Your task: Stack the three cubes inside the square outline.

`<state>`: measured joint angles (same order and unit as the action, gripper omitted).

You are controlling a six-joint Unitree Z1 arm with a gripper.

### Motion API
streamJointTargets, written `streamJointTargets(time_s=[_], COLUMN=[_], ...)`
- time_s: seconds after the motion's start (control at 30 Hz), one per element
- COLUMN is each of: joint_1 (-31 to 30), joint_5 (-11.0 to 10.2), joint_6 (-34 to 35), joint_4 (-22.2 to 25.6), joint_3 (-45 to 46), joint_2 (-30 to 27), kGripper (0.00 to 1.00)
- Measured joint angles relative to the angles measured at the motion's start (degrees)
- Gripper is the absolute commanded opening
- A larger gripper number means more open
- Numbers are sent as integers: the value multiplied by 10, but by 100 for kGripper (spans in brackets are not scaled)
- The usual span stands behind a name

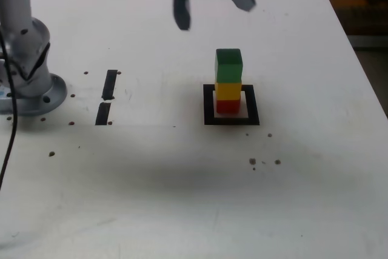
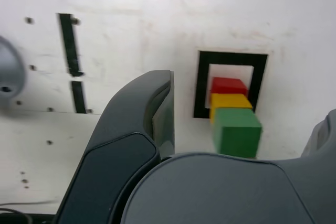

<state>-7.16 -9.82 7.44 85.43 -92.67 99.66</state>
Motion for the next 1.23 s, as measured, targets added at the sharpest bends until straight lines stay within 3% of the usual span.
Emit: streamJointTargets(time_s=[0.1, 0.53, 0.77, 1.23], joint_1=[8, 17, 17, 17], joint_5=[-1, 50, 92, 129], joint_6=[7, 35, 40, 20], joint_4=[10, -31, -112, -258], joint_3=[32, 194, 283, 425], joint_2=[-23, -68, -88, -102], kGripper=[98, 98, 98, 98])
